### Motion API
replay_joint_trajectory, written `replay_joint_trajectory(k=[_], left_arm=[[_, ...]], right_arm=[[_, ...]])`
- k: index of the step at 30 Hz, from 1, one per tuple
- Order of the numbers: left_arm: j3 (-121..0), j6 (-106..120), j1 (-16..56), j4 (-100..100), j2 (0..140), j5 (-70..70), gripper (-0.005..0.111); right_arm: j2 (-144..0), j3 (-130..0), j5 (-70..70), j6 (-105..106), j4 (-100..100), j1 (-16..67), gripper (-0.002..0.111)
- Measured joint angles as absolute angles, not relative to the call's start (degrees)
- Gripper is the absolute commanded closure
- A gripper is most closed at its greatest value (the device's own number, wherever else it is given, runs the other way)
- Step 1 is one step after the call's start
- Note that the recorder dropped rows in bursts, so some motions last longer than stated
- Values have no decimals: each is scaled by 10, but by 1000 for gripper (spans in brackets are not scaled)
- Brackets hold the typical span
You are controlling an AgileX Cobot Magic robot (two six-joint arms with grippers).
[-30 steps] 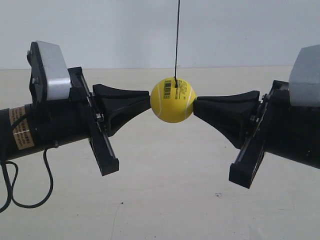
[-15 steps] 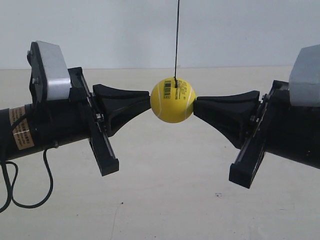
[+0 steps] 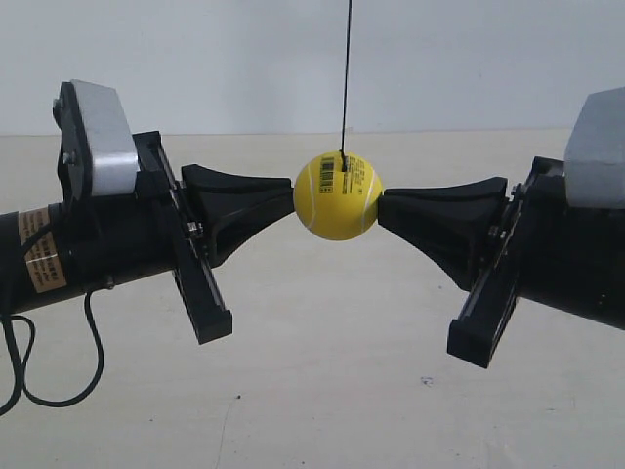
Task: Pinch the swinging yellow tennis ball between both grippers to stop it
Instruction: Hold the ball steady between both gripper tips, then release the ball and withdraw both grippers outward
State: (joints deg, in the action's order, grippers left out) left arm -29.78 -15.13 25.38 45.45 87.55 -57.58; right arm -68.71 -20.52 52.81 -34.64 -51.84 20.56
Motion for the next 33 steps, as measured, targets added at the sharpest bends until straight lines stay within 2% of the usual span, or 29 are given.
replay_joint_trajectory(k=[8, 14, 33], left_arm=[[-298, -152, 254, 463, 864, -555, 102], [-290, -152, 254, 412, 829, -521, 102], [-275, -151, 254, 204, 607, -320, 102]], right_arm=[[-669, -205, 495, -345, -517, 206, 108], [-604, -205, 410, -345, -492, 206, 108], [-432, -205, 250, -337, -375, 206, 108]])
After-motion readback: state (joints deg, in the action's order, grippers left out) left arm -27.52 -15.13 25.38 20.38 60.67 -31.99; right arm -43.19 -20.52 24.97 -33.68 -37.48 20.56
